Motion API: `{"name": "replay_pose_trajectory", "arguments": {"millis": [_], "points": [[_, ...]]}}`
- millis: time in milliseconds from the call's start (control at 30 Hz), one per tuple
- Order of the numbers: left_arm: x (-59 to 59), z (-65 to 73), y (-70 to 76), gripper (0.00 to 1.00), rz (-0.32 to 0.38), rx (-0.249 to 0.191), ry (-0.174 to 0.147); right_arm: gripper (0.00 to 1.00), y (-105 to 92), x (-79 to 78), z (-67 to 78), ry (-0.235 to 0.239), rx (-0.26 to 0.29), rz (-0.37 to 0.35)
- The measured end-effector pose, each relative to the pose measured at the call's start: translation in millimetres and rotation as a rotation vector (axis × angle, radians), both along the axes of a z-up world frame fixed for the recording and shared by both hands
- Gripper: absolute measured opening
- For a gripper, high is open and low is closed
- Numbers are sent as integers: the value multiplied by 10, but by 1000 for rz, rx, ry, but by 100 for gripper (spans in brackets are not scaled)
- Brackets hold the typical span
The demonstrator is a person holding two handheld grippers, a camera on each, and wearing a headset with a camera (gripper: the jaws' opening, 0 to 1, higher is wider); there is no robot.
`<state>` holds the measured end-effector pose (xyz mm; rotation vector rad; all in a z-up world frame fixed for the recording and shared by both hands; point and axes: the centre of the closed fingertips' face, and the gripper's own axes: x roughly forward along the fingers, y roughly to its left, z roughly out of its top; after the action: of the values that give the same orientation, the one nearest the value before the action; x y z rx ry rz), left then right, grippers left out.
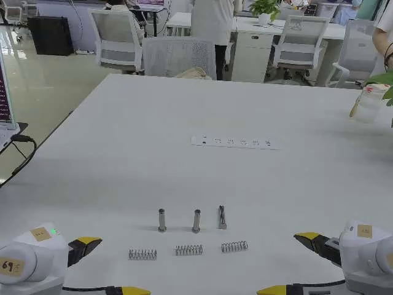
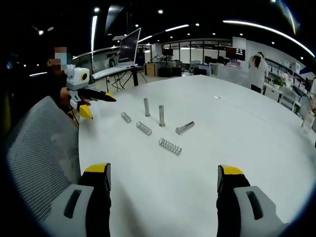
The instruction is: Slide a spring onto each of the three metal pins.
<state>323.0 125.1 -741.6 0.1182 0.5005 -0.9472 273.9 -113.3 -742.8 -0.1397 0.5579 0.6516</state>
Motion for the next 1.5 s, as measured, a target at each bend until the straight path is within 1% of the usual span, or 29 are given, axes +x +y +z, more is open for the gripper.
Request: {"name": "replay_pose_trajectory", "arguments": {"millis": [467,1500], "points": [[-10,0,9,82,2,0,-2,87,5,-4,-2,0,-2,1],[-12,-37,22,81,0,5,6,85,11,-43,-56,28,-16,12]]}}
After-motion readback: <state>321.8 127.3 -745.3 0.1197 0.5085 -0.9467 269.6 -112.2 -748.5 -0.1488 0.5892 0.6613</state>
